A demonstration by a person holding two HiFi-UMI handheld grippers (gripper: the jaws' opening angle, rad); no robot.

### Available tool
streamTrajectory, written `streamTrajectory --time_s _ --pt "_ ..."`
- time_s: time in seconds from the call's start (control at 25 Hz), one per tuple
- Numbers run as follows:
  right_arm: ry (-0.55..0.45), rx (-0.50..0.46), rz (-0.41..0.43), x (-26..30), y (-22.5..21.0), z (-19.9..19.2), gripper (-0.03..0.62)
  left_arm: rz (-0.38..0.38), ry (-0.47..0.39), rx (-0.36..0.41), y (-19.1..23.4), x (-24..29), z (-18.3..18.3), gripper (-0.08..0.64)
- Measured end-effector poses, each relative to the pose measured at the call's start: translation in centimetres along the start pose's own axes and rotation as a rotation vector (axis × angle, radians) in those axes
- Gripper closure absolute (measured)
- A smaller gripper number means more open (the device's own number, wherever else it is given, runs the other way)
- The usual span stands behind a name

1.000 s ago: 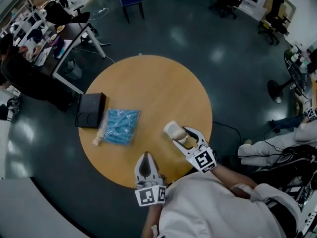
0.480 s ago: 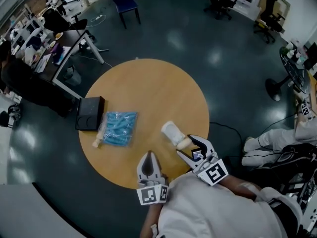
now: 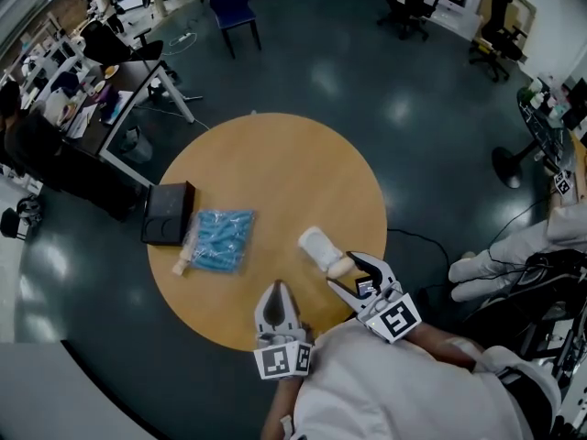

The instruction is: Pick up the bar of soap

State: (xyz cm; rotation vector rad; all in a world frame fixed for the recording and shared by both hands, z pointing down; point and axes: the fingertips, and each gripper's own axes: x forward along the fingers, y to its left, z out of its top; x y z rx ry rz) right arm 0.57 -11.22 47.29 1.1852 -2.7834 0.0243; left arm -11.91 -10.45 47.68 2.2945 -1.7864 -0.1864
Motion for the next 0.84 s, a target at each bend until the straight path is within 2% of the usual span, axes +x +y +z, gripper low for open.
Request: streamTrajectory --time_s 0.84 --pt "0.015 -0.006 -0.009 0.01 -0.67 -0.45 0.33 -0.014 0.001 0.003 -0.26 0.89 -0.29 0.554"
